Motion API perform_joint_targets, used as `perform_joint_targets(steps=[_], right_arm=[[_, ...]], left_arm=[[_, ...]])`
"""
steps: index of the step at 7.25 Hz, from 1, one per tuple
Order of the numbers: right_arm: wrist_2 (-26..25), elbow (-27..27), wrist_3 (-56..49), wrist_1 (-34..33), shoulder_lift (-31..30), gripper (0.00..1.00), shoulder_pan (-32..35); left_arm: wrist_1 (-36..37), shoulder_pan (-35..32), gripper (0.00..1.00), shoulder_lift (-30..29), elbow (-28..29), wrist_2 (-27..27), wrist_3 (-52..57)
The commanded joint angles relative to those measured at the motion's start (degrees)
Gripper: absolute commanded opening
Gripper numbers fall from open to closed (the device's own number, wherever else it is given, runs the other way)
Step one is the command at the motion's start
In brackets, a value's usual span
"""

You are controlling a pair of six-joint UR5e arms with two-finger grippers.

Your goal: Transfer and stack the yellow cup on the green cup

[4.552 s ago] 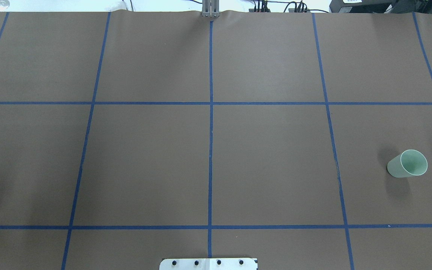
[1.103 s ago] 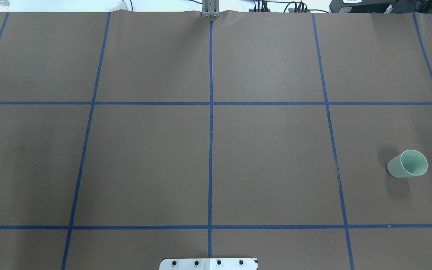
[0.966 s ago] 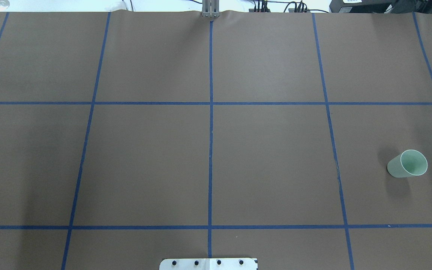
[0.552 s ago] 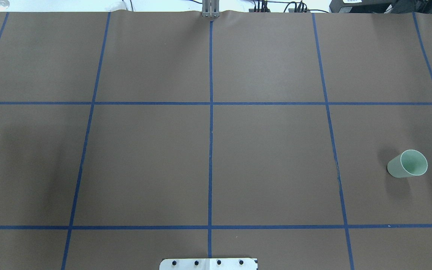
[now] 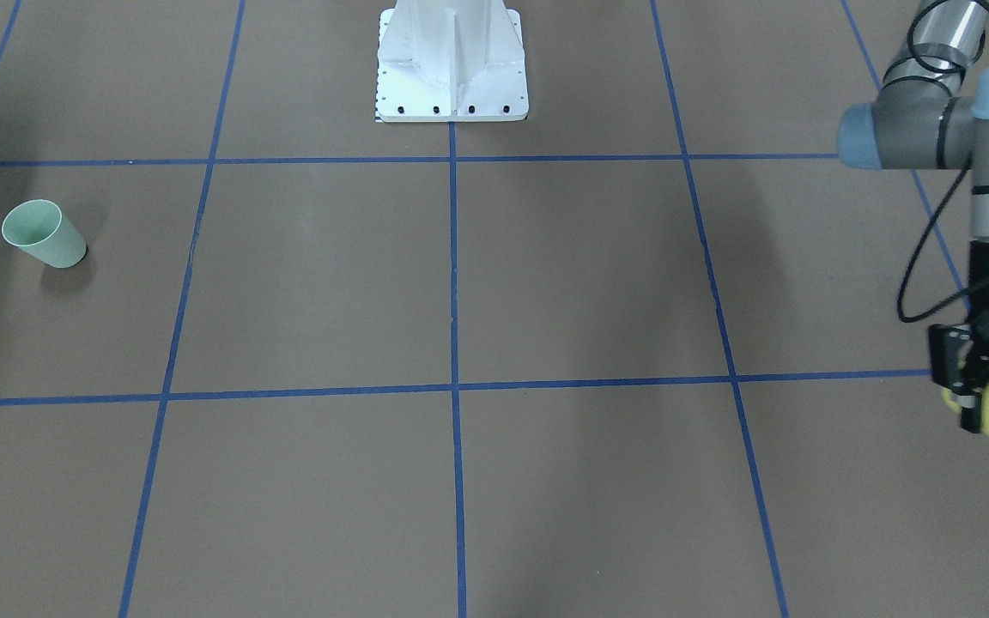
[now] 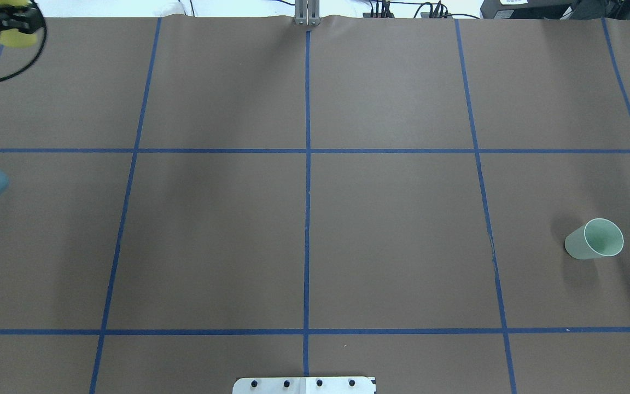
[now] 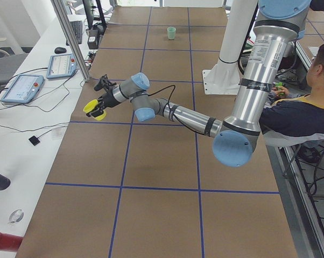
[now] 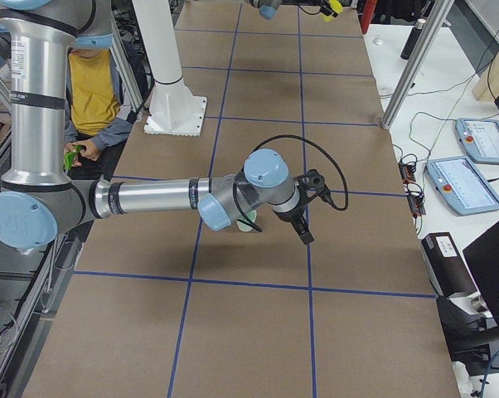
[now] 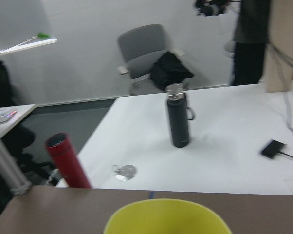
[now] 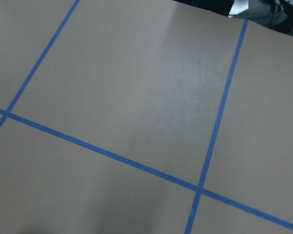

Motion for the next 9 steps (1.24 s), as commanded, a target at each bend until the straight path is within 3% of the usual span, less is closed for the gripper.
perform_joint_targets(steps=[1, 4, 5, 7, 9], right_arm=[[0.28, -0.13, 0.47, 1.82, 2.96, 0.96, -2.73], [1.77, -0.13, 1.95, 1.65, 11.81, 0.98, -8.43], [1.69, -0.39, 5.44, 1.56, 16.38, 0.98, -11.93], [1.77, -2.40, 6.62, 1.12, 25.35, 0.98, -18.09], [2.30, -0.23, 22.62, -4.04, 31.43, 0.98, -24.06]], left_arm=[[-7.22, 9.87, 0.14, -2.50, -4.10, -0.64, 0.50], [-7.49, 20.07, 0.14, -13.10, -5.99, -4.59, 2.25], [-7.84, 20.72, 0.16, -14.18, -6.07, -6.87, 7.83], [-11.08, 20.72, 0.21, -14.10, -5.72, -22.82, 17.70], [-12.93, 21.16, 0.21, -14.02, -4.93, -22.89, 18.70]])
